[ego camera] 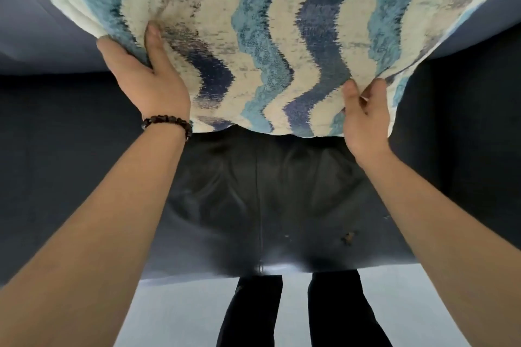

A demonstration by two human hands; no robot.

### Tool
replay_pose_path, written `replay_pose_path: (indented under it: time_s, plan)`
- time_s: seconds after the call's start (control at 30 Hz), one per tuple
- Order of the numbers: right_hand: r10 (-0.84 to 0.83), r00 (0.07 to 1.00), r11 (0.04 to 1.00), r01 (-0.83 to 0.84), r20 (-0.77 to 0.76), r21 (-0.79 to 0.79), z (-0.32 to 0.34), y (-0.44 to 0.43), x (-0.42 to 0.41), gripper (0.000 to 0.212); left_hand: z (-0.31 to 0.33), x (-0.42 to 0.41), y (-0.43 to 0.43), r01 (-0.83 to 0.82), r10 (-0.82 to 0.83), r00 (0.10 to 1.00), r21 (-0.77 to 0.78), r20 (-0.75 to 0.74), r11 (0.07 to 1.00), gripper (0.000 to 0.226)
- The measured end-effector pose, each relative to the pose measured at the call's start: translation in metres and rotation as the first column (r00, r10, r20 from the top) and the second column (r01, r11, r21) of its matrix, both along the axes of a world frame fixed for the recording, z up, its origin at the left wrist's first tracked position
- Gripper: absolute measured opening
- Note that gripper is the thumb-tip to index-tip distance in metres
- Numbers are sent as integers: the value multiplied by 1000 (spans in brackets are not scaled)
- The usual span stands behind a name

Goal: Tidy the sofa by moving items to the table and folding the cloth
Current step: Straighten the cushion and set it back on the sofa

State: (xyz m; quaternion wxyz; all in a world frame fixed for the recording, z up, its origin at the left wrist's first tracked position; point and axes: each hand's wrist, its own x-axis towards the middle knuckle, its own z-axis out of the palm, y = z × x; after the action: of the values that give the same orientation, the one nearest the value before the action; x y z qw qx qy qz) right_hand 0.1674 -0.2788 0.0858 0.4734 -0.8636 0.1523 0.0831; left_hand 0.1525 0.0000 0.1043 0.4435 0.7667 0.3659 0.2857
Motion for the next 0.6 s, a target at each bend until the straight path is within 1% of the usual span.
replay_pose_path:
  time_s: [0.03, 0.1, 0.13, 0.17, 0.2, 0.23, 0.27, 0.3, 0.33, 0.37, 0.4, 0.47, 0.5, 0.53, 0.57, 0.6]
  plan:
    - [23, 1000, 1000, -23, -8, -21, 0, 5, 3, 24, -1, 2, 5, -9, 9, 1000, -1, -9, 1000, 13]
    - [19, 999, 999, -20, -51, -26, -1, 16, 10, 13, -2, 5, 14, -9, 2, 997, -79, -80, 997, 41]
    - [-18, 996, 1000, 18, -92, -6, -3, 21, 12, 9, -2, 6, 16, -9, -9, 991, -136, -132, 991, 51]
    - [-71, 987, 997, 76, -146, 29, -4, 25, 14, 16, -4, 7, 15, -36, 0, 983, -196, -182, 980, 59]
    - [-139, 967, 984, 160, -215, 84, -6, 28, 14, 25, -6, 6, 12, -97, 37, 973, -255, -228, 962, 66]
    - [-219, 925, 951, 273, -310, 142, -7, 30, 15, 34, -8, 5, 6, -189, 100, 956, -320, -275, 928, 72]
    - [-291, 859, 900, 395, -421, 186, -6, 32, 13, 43, -10, 2, -2, -298, 173, 931, -392, -322, 870, 77]
    - [-328, 776, 838, 502, -538, 213, -4, 33, 11, 52, -12, -4, -11, -399, 228, 897, -472, -379, 786, 81]
    - [-328, 701, 774, 584, -633, 246, -4, 33, 7, 58, -15, -12, -20, -474, 240, 865, -562, -440, 678, 86]
    - [-309, 652, 717, 638, -693, 281, -4, 32, 4, 61, -19, -21, -30, -512, 206, 847, -649, -490, 562, 91]
    - [-290, 631, 662, 676, -720, 325, -5, 31, 1, 56, -24, -29, -39, -519, 144, 845, -725, -515, 453, 95]
    - [-260, 631, 543, 721, -731, 429, -9, 29, 2, 38, -35, -37, -49, -464, 45, 880, -839, -472, 282, 98]
    - [-246, 642, 494, 727, -726, 477, -12, 27, 7, 34, -41, -34, -48, -416, 34, 907, -880, -420, 228, 98]
    - [-249, 661, 467, 722, -708, 510, -14, 24, 13, 33, -46, -29, -42, -363, 48, 931, -912, -361, 193, 99]
    - [-290, 684, 476, 710, -670, 519, -16, 19, 23, 35, -50, -21, -35, -318, 75, 948, -931, -309, 182, 99]
    - [-353, 709, 513, 693, -611, 507, -18, 12, 33, 43, -51, -13, -27, -289, 110, 956, -939, -272, 187, 97]
